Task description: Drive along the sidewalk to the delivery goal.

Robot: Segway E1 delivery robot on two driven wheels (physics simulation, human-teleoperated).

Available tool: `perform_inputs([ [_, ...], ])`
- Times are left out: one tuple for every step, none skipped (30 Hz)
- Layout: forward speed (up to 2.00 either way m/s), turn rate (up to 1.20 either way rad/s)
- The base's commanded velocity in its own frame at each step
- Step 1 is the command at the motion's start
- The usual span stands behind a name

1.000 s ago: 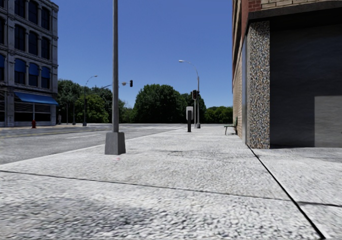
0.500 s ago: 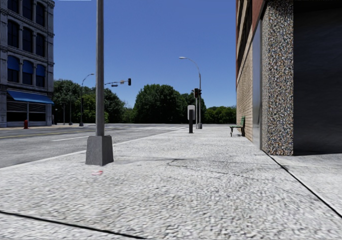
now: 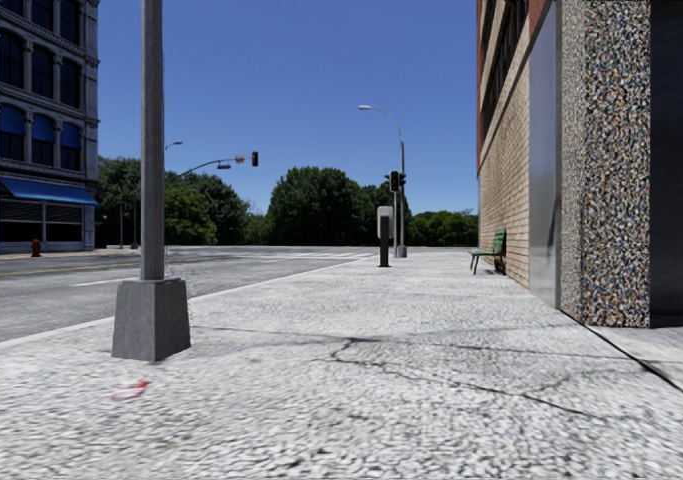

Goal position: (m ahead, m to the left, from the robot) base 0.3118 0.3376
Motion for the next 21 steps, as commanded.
perform_inputs([
  [0.64, 0.0],
  [0.42, 0.0],
  [0.01, 0.0],
  [0.01, 0.0],
  [0.0, 0.0],
  [0.0, 0.0],
  [0.0, 0.0],
  [0.0, 0.0],
  [0.0, 0.0],
  [0.0, 0.0],
  [0.0, 0.0],
  [0.0, 0.0],
  [0.0, 0.0],
  [0.0, 0.0],
  [0.0, 0.0],
  [0.0, 0.0],
  [0.0, 0.0],
  [0.0, 0.0],
  [0.0, 0.0],
  [0.0, 0.0],
  [0.0, 0.0],
])
